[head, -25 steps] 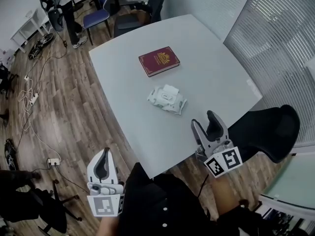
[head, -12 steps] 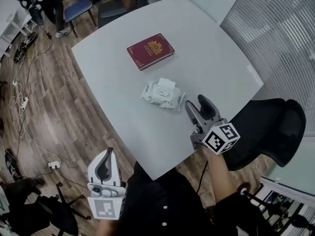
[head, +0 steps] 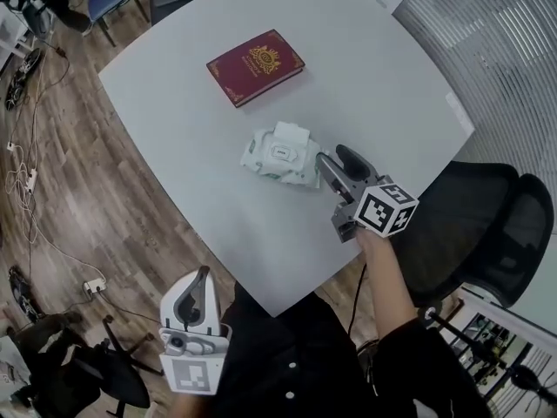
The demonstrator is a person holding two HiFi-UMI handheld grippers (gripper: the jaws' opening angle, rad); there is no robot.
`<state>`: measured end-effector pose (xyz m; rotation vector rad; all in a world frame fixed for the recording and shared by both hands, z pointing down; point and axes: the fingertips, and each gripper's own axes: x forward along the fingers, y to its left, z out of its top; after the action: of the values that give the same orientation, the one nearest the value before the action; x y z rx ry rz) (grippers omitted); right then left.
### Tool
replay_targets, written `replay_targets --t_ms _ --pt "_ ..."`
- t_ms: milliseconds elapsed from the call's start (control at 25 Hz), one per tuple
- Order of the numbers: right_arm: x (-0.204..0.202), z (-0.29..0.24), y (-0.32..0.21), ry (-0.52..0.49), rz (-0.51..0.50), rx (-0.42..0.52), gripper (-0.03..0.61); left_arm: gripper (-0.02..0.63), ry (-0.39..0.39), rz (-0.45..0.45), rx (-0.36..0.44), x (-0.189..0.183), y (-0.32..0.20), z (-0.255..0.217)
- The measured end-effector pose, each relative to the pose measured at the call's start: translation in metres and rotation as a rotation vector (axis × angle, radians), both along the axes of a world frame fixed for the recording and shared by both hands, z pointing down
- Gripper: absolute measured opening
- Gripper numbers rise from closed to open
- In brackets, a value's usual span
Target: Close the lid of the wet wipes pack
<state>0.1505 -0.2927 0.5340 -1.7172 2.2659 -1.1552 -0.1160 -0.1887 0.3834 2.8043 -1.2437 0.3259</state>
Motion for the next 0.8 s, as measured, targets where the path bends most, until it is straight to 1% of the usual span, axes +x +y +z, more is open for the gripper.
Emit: replay_targets --t_ms 240,480,560,640,800 --pt "0.003 0.036 -0.021 -0.045 -0.036 -0.102 0.276 0.015 -0.006 0.023 -0.036 0.006 -0.007 0.018" --pt "0.008 0.075 -0.041 -0.080 -0.114 -0.229 0.270 0.017 -0.023 0.030 -0.082 0.009 -0.016 0.038" --pt "0.010 0.087 -0.045 -0.100 -0.138 -0.277 0.255 0.017 -0.027 0.029 -0.098 0.009 -0.018 0.043" --pt "0.009 0.094 -0.050 -0.131 -0.164 -0.314 0.227 0.017 -0.026 0.028 -0.107 0.010 -0.021 0.047" --pt "0.008 0.112 -0.057 -0.158 -0.207 -0.387 0.225 0.017 -0.032 0.026 -0.128 0.012 -0.023 0.055"
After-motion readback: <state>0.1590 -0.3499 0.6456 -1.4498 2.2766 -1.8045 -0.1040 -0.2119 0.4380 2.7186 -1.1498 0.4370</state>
